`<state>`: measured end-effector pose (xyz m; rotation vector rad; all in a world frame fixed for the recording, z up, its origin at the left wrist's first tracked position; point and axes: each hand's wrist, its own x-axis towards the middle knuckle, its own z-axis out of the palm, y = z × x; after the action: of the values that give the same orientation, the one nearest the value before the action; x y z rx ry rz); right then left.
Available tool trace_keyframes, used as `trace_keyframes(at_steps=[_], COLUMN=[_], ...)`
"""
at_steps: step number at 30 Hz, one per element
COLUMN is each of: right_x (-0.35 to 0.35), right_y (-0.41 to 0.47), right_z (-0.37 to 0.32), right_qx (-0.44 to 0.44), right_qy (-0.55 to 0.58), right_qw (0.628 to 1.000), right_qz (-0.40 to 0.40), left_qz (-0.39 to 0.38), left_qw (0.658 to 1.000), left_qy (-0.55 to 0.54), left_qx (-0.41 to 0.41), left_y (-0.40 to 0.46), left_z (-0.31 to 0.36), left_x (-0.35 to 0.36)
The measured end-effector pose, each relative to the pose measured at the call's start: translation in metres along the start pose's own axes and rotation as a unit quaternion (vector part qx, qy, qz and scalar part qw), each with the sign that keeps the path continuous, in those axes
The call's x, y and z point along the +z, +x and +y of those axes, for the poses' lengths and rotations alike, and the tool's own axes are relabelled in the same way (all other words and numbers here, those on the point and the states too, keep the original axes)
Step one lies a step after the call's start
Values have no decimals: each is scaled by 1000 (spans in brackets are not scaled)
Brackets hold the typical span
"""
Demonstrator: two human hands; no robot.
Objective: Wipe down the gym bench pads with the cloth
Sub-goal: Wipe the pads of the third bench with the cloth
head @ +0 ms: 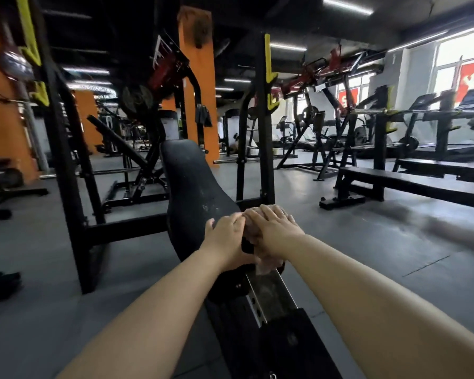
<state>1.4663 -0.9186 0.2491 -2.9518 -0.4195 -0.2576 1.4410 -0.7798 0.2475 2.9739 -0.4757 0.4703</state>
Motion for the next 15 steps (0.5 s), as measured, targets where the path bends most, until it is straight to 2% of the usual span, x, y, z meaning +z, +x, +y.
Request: trace_keyframes(at_steps=[2,7,10,15], right_x=[0,-3,-11,-3], right_y=[2,10,13,9], right_z=[0,5,6,7], right_qx=[-4,-17,-27,-28], right_qy=[-4,-25,-24,3], right_qw=[1000,999,999,1000], right_qz=[-16,-24,-41,-1], left_qz=[-27,5,-28,-63], left_qw=[999,1000,999,996], left_qy=[30,-17,35,58], left_qx=[-21,-26,-21,-38], left_y=[-5,-3,-6,-1], left_z=[7,11,11,14], left_x=[0,6,3,-4])
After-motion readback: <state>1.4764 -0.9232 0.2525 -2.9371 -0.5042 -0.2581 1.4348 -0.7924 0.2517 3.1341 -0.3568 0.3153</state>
